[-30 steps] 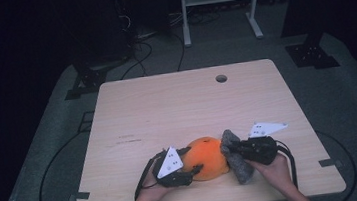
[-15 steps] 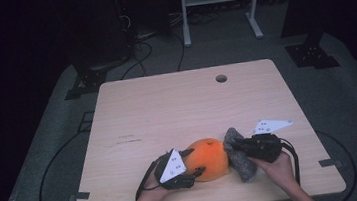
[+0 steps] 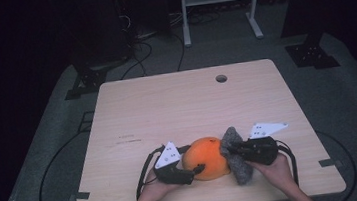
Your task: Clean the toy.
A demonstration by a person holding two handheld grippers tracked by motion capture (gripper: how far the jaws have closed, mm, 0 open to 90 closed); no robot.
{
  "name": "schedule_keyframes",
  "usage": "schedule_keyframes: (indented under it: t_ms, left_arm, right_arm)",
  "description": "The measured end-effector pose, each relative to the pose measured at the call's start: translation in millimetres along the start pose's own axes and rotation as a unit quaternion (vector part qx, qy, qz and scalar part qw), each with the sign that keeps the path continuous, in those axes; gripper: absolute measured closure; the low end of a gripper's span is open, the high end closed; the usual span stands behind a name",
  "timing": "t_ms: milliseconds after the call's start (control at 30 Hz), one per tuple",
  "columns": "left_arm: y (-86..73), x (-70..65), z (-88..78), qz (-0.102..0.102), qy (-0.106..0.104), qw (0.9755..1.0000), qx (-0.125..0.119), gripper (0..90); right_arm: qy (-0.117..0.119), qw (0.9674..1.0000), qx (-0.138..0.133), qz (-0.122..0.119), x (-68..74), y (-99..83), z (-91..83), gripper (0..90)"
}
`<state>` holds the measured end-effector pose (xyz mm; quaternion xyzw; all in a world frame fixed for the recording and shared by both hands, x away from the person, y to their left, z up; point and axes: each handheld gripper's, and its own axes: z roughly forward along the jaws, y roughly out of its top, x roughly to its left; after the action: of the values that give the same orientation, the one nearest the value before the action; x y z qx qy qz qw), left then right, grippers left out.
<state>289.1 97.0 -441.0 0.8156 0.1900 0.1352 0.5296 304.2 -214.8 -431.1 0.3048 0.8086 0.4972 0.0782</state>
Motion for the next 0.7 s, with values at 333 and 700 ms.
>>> schedule_keyframes:
  t_ms: [333, 700]
  left_arm:
    - [15.4, -33.9, 6.2, 0.142, 0.030, 0.9894, 0.005, 34.1]
    - [11.5, -28.2, 5.5, 0.125, 0.007, 0.9921, -0.010, 36.0]
  right_arm:
    - [0.016, 0.9949, -0.045, -0.088, 44.2, 30.3, -7.9, 80.6]
    - [0.004, 0.9980, -0.034, -0.053, 20.9, 16.5, -15.2, 80.8]
